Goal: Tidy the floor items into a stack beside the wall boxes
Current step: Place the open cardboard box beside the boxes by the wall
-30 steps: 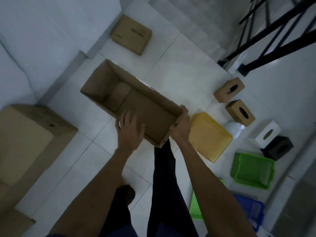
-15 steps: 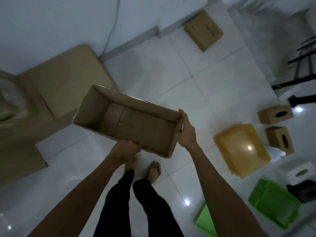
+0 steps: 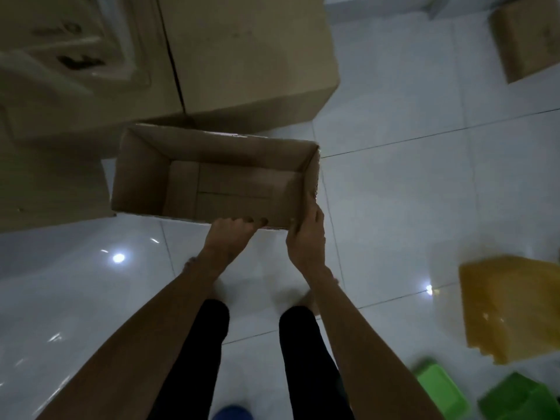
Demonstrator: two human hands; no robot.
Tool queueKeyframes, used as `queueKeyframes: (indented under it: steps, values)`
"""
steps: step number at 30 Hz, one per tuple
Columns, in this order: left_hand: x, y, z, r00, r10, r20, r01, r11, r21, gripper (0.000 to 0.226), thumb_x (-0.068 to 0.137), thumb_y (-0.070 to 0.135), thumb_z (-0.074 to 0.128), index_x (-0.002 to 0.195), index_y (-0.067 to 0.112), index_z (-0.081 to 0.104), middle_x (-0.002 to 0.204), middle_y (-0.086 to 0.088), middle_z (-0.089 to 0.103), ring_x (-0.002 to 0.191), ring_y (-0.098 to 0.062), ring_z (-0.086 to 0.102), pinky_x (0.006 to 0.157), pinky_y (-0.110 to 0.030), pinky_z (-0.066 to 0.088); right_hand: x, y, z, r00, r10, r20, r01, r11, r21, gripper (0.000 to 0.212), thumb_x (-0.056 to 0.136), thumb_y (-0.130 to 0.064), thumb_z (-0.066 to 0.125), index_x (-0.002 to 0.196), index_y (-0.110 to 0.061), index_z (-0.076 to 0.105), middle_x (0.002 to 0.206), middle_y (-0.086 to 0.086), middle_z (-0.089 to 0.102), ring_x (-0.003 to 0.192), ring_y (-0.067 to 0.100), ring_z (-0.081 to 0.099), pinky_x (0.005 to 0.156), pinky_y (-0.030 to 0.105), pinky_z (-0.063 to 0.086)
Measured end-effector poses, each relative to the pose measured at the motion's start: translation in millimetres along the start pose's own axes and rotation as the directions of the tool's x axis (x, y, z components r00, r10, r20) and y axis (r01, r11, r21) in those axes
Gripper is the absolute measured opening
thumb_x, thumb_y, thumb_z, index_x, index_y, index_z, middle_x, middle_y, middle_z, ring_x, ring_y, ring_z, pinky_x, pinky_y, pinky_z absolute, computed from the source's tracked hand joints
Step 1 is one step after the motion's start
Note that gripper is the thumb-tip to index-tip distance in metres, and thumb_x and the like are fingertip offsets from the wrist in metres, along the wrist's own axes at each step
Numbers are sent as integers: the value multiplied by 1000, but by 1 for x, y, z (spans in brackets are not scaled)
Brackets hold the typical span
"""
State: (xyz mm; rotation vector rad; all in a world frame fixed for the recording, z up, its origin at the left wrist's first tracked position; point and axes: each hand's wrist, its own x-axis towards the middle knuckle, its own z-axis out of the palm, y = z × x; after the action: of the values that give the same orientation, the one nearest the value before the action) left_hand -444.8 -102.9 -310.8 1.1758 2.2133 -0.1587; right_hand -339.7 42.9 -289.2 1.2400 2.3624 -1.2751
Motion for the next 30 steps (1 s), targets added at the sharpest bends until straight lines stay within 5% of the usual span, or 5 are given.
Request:
queueKeyframes:
  steps: [7, 13, 20, 26, 30]
  values:
    - [4, -69, 51, 988, -152, 24, 152, 988, 7, 38, 102, 23, 53, 139, 29, 53, 104, 2, 71, 87, -20, 71, 71, -29, 50, 20, -14, 77, 998, -51, -26, 51, 999, 19, 58, 98, -15, 60, 152, -16, 36, 141, 14, 42, 110, 8, 52, 100, 38, 54]
    - [7, -114, 61, 958, -286, 30, 288, 957, -46, 22, 102, 32, 56, 119, 24, 68, 91, 4, 71, 76, -13, 67, 64, -26, 43, 15, -42, 136, 993, 7, 121, -4, 1000, -23, 67, 97, -15, 62, 155, -8, 29, 150, 11, 44, 135, 27, 49, 113, 42, 44]
    - [-39, -180, 71, 920, -357, 160, 372, 925, -78, 46, 96, 26, 64, 138, 22, 46, 110, -2, 64, 87, -19, 67, 70, -29, 53, 13, -63, 165, 957, 67, 281, -18, 985, -173, 71, 95, -23, 64, 156, -14, 28, 161, 6, 29, 141, 30, 43, 112, 40, 40]
    - [-86, -153, 86, 853, -493, 169, 511, 856, -80, 21, 89, 26, 64, 95, 12, 79, 85, -5, 76, 77, -10, 73, 77, -21, 53, 9, -67, 192, 914, 34, 405, 106, 942, -319, 70, 92, -34, 66, 153, -18, 35, 166, 3, 19, 137, 31, 48, 104, 38, 47]
    - [-85, -86, 142, 784, -493, 378, 613, 713, -340, 48, 110, 16, 12, 157, 5, 15, 161, -18, 23, 148, -30, 26, 120, -39, 24, 6, -71, 210, 947, 32, 319, 71, 950, -303, 70, 90, -36, 67, 152, -16, 39, 167, 2, 15, 133, 33, 52, 99, 35, 48]
